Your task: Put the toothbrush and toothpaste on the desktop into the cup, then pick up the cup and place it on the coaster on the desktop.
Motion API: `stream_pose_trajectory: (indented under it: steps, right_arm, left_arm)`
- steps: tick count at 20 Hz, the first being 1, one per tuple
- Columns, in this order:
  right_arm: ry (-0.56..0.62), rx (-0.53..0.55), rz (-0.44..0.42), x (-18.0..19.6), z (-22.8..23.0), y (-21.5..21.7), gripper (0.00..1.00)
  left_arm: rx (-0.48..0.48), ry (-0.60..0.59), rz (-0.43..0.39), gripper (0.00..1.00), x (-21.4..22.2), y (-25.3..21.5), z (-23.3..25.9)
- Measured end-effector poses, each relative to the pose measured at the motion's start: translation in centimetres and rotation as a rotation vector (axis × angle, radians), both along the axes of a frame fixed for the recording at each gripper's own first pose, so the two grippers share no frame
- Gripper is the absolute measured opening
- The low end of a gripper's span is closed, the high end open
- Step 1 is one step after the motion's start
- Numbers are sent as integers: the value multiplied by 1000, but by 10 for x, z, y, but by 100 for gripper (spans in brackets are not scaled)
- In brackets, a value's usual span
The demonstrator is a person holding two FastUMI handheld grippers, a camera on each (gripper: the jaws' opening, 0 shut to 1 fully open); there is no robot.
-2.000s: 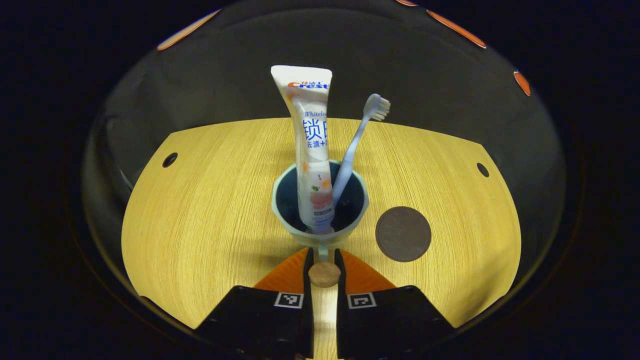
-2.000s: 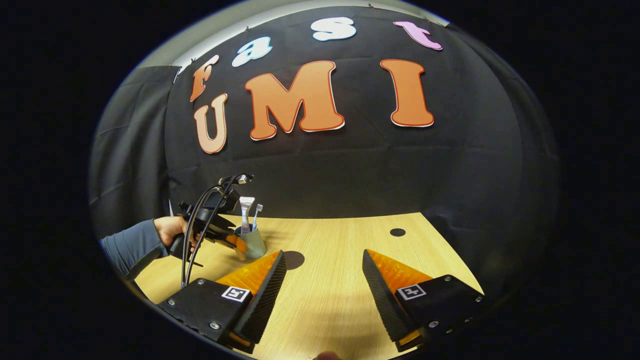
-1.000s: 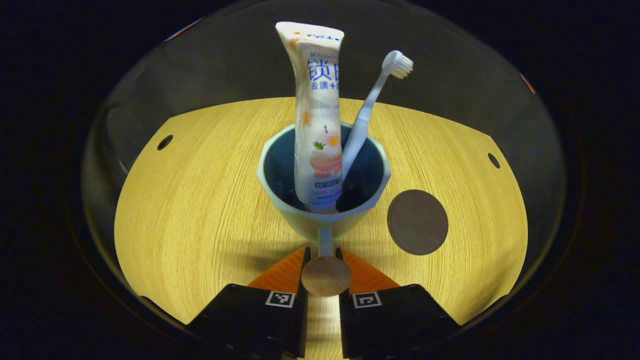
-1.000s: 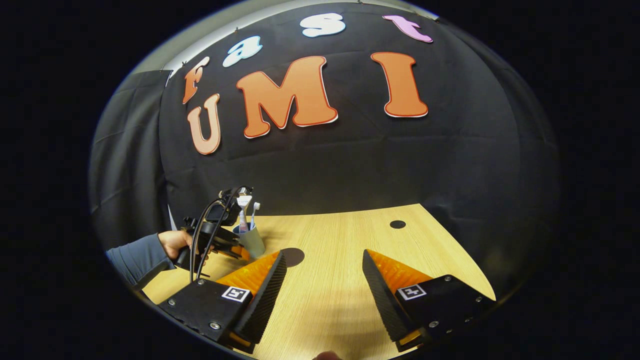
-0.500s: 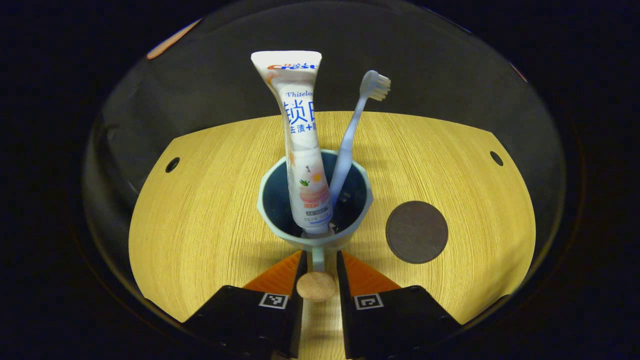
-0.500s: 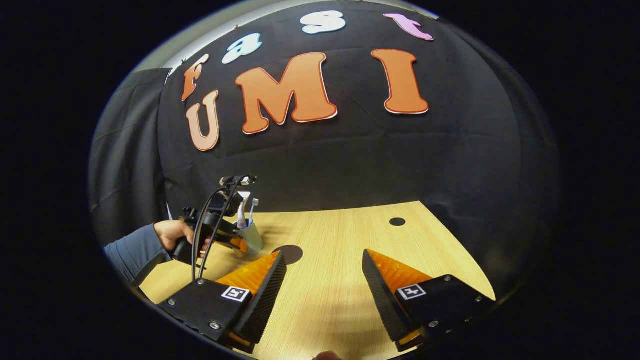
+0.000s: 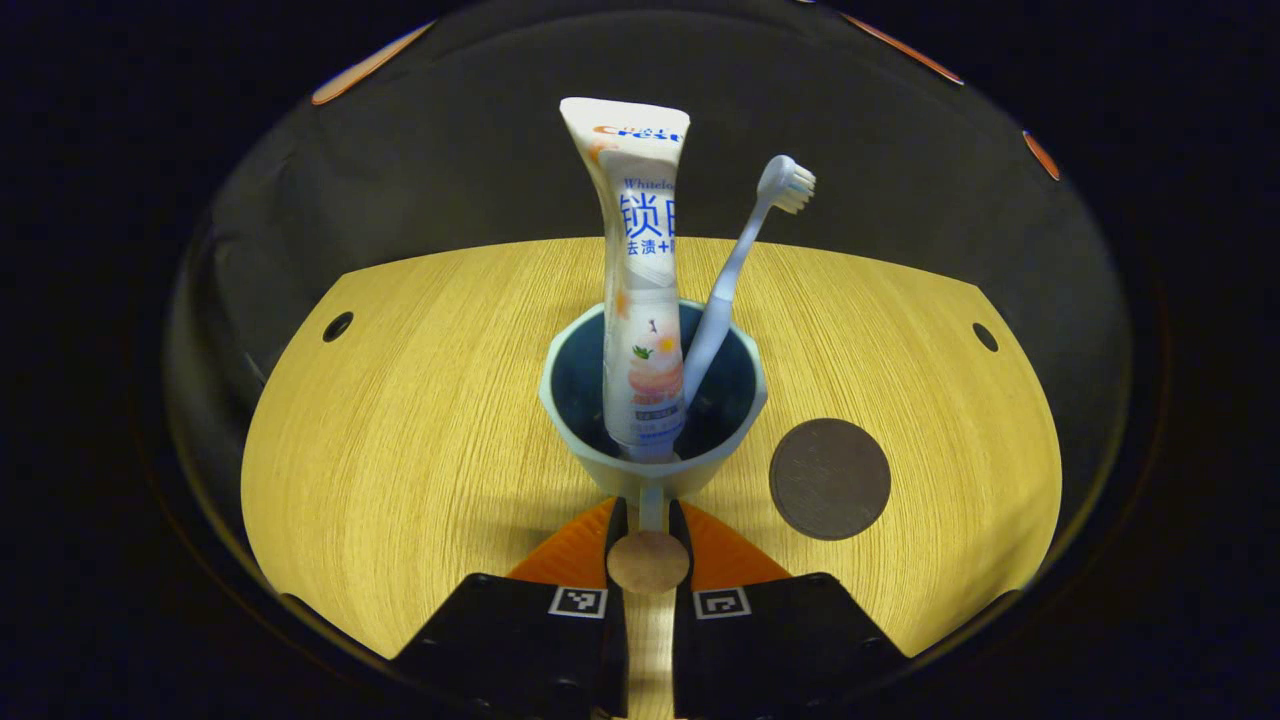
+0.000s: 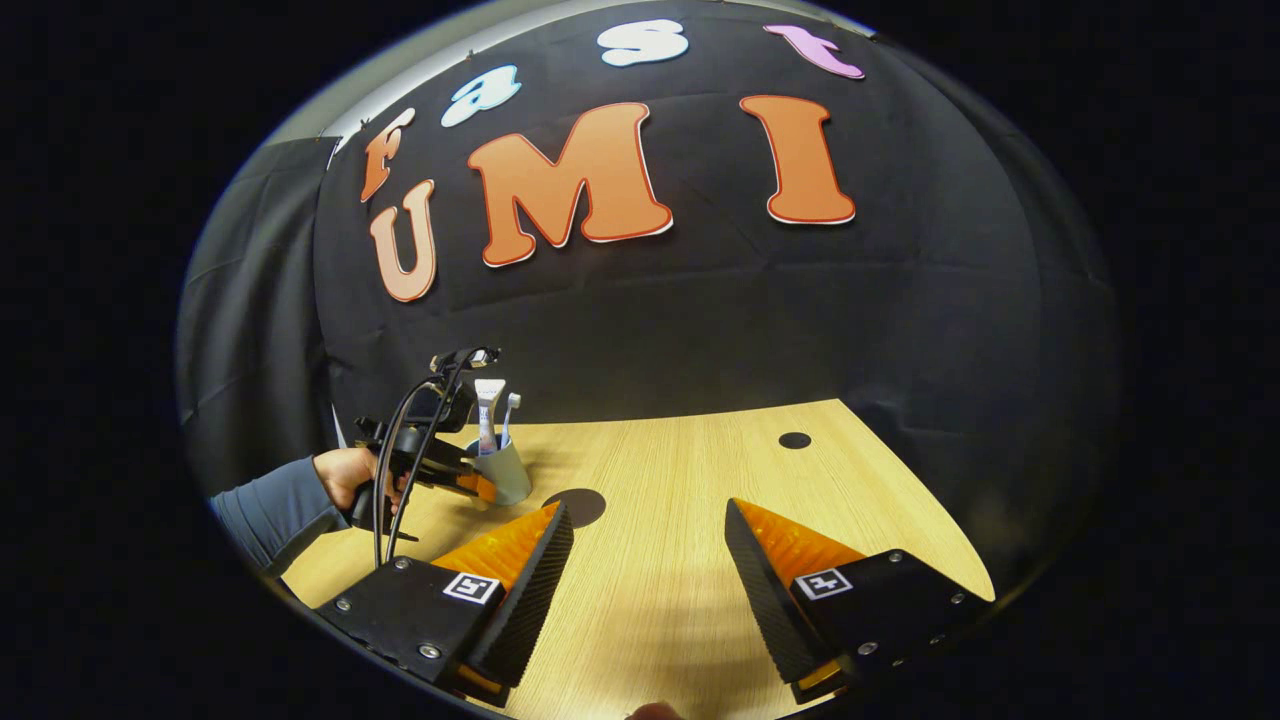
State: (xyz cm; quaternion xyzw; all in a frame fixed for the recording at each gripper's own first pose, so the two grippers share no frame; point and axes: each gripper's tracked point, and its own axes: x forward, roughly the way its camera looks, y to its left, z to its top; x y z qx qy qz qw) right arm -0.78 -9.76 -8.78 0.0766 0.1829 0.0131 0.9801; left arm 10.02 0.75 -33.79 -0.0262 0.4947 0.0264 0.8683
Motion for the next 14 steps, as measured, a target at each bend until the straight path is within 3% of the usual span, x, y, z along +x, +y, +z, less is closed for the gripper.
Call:
stream_pose_trajectory:
  steps: [7,14]
  right_arm:
    - [1,-1,-4,-2,1,-1,92]
    - [-6,-10,-23,-11,5,-9,92]
  left_arm:
    - [-44,-66,-15,17,5,-8,6]
    - [-53,-105,-103,17,7,-12,21]
